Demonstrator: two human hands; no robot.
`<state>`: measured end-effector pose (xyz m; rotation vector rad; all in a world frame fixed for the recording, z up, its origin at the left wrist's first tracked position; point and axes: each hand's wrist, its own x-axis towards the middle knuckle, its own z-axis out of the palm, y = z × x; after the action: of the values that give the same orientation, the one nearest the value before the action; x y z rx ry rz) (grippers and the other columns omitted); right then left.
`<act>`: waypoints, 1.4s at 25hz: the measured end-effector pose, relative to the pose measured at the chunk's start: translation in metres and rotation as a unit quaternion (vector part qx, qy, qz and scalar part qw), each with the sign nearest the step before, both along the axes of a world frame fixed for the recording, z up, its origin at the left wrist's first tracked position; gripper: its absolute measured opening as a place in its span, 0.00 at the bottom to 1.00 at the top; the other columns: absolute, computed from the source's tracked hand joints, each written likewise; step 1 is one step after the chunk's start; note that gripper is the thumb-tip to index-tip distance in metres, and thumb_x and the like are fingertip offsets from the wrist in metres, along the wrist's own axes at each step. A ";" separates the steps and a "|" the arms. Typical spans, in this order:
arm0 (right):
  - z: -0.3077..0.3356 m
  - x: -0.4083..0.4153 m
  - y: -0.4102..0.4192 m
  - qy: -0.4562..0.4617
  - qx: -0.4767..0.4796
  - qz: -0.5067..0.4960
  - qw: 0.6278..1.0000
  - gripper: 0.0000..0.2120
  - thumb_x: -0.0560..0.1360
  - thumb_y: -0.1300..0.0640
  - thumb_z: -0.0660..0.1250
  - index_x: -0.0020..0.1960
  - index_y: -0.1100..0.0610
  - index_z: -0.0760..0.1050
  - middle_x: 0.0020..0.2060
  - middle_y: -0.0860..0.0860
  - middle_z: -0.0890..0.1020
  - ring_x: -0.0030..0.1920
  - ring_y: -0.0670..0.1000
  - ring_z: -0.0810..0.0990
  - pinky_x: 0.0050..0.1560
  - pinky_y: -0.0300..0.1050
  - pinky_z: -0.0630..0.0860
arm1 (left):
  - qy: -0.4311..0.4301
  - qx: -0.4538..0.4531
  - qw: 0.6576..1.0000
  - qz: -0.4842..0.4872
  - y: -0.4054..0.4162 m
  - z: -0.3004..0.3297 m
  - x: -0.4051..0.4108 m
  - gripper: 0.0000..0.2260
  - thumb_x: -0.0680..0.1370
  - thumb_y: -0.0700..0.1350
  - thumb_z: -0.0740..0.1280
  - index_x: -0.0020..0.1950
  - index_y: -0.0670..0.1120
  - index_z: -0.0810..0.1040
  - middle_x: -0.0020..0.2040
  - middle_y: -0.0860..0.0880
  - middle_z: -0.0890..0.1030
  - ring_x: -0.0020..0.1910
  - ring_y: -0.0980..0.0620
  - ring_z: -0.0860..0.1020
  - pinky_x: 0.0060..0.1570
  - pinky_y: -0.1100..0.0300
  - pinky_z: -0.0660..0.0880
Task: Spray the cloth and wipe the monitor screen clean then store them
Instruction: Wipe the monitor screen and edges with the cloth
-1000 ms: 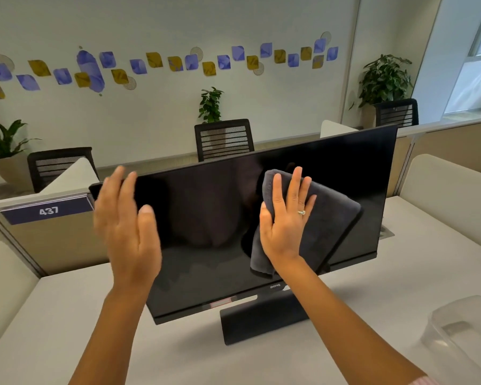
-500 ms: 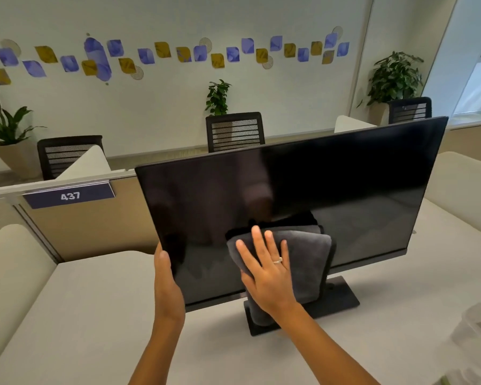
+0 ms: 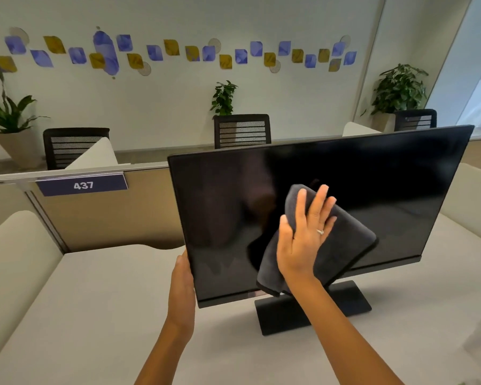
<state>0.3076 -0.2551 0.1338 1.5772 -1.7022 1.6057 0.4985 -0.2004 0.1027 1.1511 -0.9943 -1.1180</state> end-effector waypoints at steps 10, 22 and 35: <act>-0.033 0.087 0.015 0.313 -0.013 0.086 0.946 0.25 0.80 0.45 0.52 0.76 0.45 0.54 0.77 0.53 0.50 0.76 0.58 0.50 0.73 0.62 0.45 | 0.092 -0.018 0.986 -0.139 0.000 0.001 0.026 0.24 0.79 0.60 0.45 0.67 0.55 0.70 0.64 0.54 0.77 0.65 0.56 0.74 0.57 0.64 0.74; -0.129 0.070 0.043 0.394 0.062 0.088 0.913 0.40 0.71 0.47 0.71 0.76 0.47 0.54 0.77 0.53 0.53 0.76 0.56 0.51 0.68 0.65 0.53 | 0.054 0.021 0.989 -0.135 -0.002 0.000 0.024 0.21 0.80 0.58 0.43 0.63 0.57 0.72 0.62 0.55 0.78 0.64 0.51 0.74 0.65 0.54 0.69; 0.025 0.115 0.003 0.211 -0.050 0.086 0.972 0.25 0.79 0.52 0.59 0.74 0.51 0.58 0.74 0.58 0.55 0.76 0.59 0.47 0.74 0.63 0.43 | 0.084 0.025 0.989 -0.118 -0.004 -0.001 0.026 0.19 0.79 0.60 0.47 0.57 0.59 0.75 0.56 0.60 0.81 0.61 0.58 0.76 0.55 0.64 0.72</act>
<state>0.4228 -0.2519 0.1588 1.8913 -1.2730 1.2826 0.5247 -0.2044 0.1019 0.9786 -0.9921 -1.4122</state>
